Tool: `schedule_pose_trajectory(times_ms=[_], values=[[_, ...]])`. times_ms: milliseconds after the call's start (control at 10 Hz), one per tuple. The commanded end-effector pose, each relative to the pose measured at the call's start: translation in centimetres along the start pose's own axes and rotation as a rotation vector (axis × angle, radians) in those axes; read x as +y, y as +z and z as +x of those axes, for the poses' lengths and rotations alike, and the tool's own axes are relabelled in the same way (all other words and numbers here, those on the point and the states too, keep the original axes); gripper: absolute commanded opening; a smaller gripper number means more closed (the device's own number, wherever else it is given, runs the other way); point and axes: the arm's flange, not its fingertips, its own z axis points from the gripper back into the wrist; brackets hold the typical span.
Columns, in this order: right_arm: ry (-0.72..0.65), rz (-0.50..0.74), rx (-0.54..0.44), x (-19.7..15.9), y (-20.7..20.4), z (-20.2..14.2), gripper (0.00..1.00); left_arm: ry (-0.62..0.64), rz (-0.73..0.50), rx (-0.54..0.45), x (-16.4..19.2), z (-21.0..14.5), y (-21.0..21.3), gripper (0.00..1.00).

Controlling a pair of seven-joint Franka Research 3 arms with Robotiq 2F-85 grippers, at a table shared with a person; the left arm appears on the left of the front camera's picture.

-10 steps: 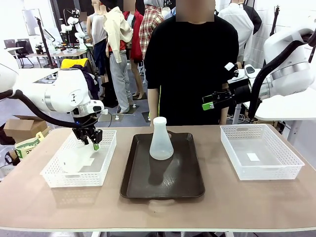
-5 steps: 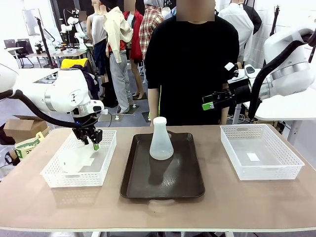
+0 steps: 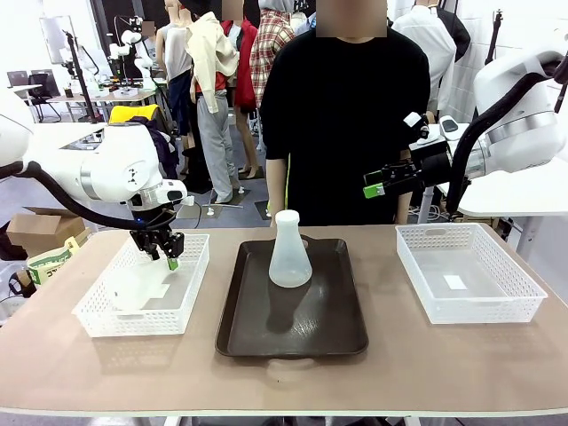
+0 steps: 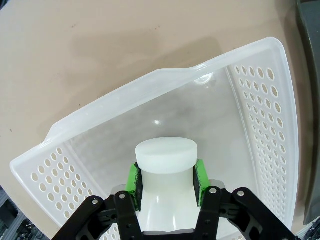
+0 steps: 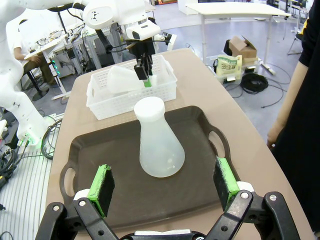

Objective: Prepare the laboratory tools.
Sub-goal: Place the picked Big flask upright in the Handle tray as directed by the person.

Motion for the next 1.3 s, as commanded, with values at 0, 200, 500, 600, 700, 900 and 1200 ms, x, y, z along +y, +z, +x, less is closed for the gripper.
schedule_pose_trajectory(times_ms=[0,200,500,600,700,900,1200], values=[[-0.005,0.002,0.004,0.0,0.0,0.0,1.0,-0.007,0.0,-0.002,0.1,0.0,-0.1,0.0],[-0.005,0.002,0.004,0.0,0.0,0.0,1.0,0.014,0.007,-0.023,-1.2,-0.5,0.8,0.0],[-0.005,0.002,0.004,0.0,0.0,0.0,1.0,0.087,-0.021,-0.065,-3.0,-1.5,3.9,0.0],[-0.005,0.002,0.004,0.0,0.0,0.0,1.0,0.073,-0.017,-0.067,-3.7,-1.8,5.0,0.0],[-0.005,0.002,0.004,0.0,0.0,0.0,1.0,0.062,-0.01,-0.067,-4.1,-2.0,6.0,0.0],[-0.005,0.002,0.004,0.0,0.0,0.0,1.0,0.038,-0.005,-0.088,-4.9,-2.6,7.9,0.0],[-0.005,0.002,0.004,0.0,0.0,0.0,1.0,0.016,-0.004,-0.137,-5.5,-3.5,9.7,0.0]])
